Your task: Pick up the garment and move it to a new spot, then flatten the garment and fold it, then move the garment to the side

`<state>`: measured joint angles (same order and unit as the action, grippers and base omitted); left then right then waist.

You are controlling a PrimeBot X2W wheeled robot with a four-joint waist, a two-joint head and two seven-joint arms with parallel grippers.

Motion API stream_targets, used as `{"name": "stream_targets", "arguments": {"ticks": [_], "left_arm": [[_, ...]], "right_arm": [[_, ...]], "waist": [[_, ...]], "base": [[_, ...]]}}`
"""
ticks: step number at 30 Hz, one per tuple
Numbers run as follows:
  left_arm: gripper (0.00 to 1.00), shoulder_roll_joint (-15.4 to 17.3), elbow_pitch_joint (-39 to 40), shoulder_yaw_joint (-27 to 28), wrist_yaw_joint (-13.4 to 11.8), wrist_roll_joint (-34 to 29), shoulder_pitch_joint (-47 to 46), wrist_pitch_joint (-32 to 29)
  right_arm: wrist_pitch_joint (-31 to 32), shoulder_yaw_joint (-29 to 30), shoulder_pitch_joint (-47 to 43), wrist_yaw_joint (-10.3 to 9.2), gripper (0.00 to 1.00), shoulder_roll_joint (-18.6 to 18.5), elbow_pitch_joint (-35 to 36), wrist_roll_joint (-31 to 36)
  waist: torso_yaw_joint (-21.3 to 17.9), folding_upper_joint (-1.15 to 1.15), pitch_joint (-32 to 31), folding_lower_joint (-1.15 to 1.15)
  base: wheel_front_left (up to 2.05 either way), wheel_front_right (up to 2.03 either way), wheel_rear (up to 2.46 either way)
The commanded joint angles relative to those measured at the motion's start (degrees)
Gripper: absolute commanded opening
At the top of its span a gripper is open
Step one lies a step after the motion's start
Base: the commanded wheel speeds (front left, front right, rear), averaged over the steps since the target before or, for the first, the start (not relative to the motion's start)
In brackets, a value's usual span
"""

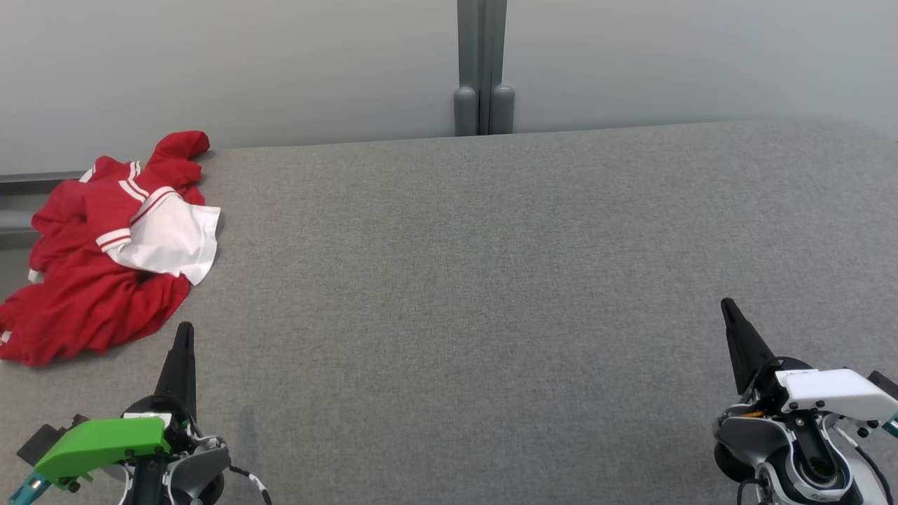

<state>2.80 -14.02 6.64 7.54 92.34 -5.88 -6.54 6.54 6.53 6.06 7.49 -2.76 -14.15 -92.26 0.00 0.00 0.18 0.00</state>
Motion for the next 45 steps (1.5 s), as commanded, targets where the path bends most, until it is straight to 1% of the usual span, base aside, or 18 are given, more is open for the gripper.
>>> {"name": "stream_targets", "arguments": {"ticks": [1,45], "left_arm": [[0.0,0.15,0.1,0.03,0.06,0.16,-0.65,-0.14],[0.0,0.15,0.1,0.03,0.06,0.16,-0.65,-0.14]], "right_arm": [[0.06,0.05,0.33,0.0,0.0,-0.23,0.26,-0.32],[0.06,0.05,0.33,0.0,0.0,-0.23,0.26,-0.32]], "waist": [[0.0,0.0,0.0,0.0],[0.0,0.0,0.0,0.0]], "base": [[0.0,0.0,0.0],[0.0,0.0,0.0]]}}
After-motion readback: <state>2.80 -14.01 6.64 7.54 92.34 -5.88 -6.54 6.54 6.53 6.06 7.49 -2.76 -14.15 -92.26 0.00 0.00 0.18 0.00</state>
